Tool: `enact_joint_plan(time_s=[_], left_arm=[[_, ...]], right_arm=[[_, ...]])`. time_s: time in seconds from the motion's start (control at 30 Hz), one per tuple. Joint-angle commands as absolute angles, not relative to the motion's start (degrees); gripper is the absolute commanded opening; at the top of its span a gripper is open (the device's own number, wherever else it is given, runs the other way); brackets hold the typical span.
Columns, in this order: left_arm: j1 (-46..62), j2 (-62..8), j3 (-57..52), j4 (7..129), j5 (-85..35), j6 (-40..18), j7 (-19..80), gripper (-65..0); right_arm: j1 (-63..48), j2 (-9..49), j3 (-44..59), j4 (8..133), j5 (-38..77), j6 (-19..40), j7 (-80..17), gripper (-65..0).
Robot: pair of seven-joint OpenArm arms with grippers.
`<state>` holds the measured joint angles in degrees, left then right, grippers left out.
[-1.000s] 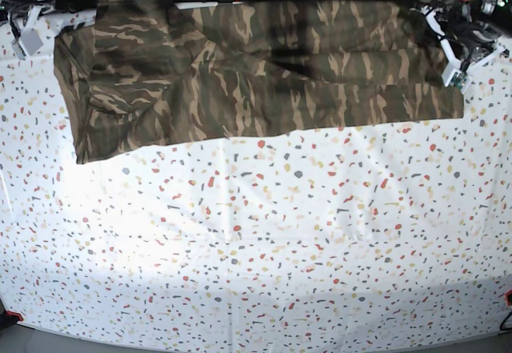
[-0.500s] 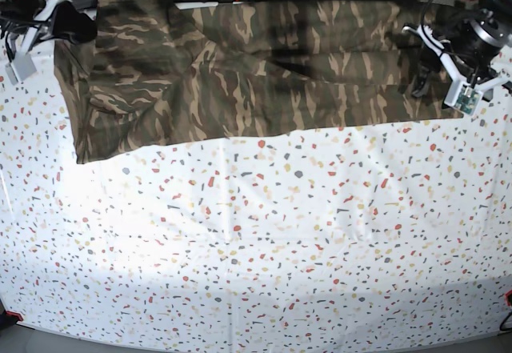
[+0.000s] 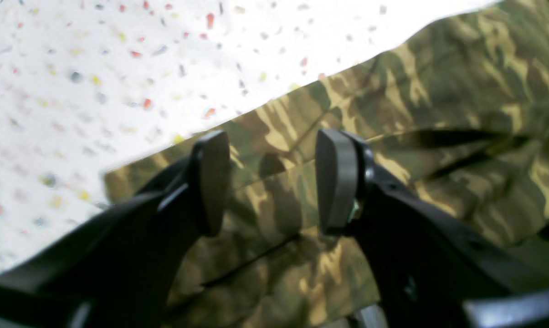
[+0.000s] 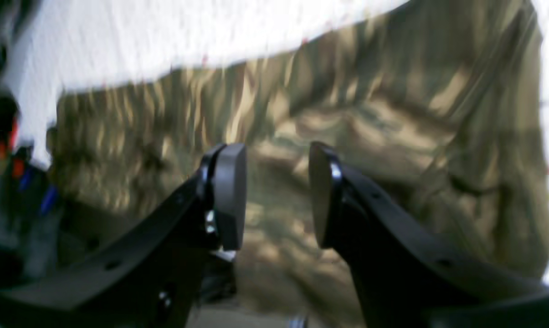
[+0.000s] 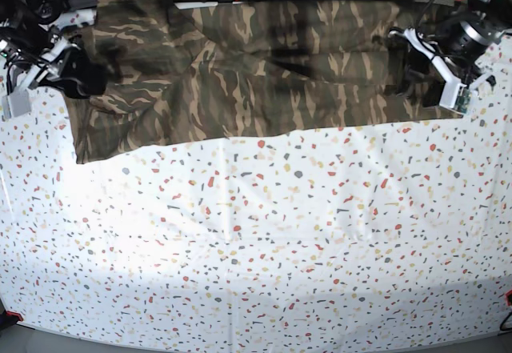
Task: Fold the T-shirt properly
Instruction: 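Lower both grippers onto the folded edge of the shirt and grasp it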
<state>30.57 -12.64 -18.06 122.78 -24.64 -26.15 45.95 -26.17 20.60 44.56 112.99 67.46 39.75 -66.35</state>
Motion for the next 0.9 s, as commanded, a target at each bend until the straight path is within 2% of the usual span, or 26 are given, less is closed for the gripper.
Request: enact_joint_plan(time_s=[0.0, 0.1, 0.2, 0.43, 0.5, 0.6, 0.87], left_arm=[[30.0, -12.1, -18.4, 121.1, -25.1, -26.2, 44.9, -35.0], [26.8, -10.8, -18.4, 112.7, -25.0, -26.4, 44.9, -35.0], [22.7, -10.8, -18.4, 106.0, -25.1, -26.4, 45.7, -35.0], [21.6, -10.8, -18.4, 102.2, -25.1, -26.4, 48.3, -35.0], [22.0, -10.7, -18.4, 101.6, -25.1, -26.4, 48.3, -35.0], [21.6, -10.3, -18.2, 99.1, -25.1, -26.4, 46.5, -35.0], [12.1, -10.3, -12.0, 84.8, -21.6, -26.6, 45.8, -35.6]], right_arm=[[-25.8, 21.2, 44.8, 113.7, 67.5, 40.0, -64.6, -41.4], [-23.2, 20.0, 43.1, 113.7, 64.3, 40.0, -63.9, -41.5], [-19.6, 19.2, 36.9, 112.8, 59.0, 40.0, -63.3, -41.5], [-13.8, 19.2, 19.0, 99.5, 38.9, 40.0, -54.4, -41.5], [-13.3, 19.2, 17.4, 95.9, 36.1, 40.0, -52.8, -42.5], [-13.3, 19.3, 17.2, 91.3, 31.2, 40.0, -47.5, -48.6], [-5.6, 19.4, 17.2, 80.3, 29.2, 40.0, -45.4, -48.9]])
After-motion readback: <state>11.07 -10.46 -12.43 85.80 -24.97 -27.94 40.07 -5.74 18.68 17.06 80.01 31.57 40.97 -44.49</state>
